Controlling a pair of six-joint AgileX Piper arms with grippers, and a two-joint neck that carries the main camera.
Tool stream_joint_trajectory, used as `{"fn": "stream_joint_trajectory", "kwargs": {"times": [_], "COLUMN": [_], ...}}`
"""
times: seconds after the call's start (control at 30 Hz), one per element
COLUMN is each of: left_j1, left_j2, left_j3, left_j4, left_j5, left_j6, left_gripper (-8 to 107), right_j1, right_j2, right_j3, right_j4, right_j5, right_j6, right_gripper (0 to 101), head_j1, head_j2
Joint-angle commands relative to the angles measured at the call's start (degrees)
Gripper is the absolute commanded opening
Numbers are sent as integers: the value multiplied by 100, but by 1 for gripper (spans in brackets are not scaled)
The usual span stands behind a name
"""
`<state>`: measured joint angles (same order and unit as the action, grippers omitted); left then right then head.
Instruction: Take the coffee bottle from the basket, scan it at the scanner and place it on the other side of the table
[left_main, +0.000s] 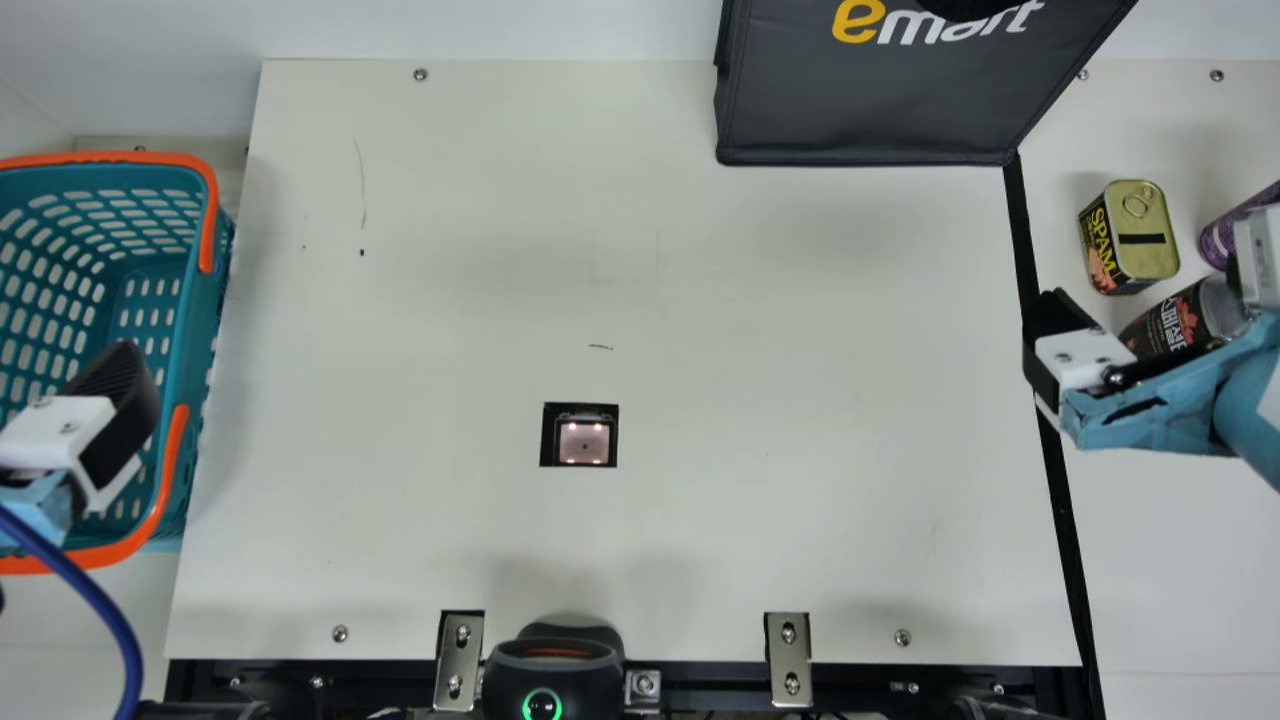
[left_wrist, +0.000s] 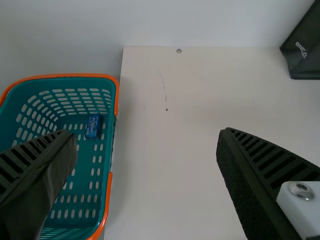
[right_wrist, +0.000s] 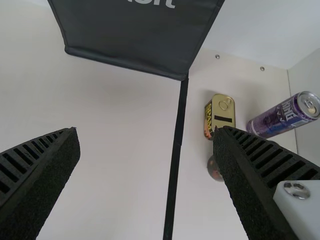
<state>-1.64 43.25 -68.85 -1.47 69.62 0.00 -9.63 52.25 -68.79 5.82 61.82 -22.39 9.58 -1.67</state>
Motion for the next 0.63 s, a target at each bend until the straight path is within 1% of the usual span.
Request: {"fn": "stream_joint_trajectory", "kwargs": {"times": [0.0,0.6], "left_j1": [0,0], "left_j2": [0,0], "left_j3": [0,0], "left_j4": [0,0], "left_j5": [0,0], "left_j6": [0,0], "left_gripper": [90,90], "right_j1": [83,949], "right_j2": [-80,-887], "right_j3": [-8,-90], "right_j4": [-50,-610], "right_j5": [53,708], "right_j6": [269,2072], "right_gripper": [95,95], "head_j1": [-166,-166], "head_j2": [9,9]}}
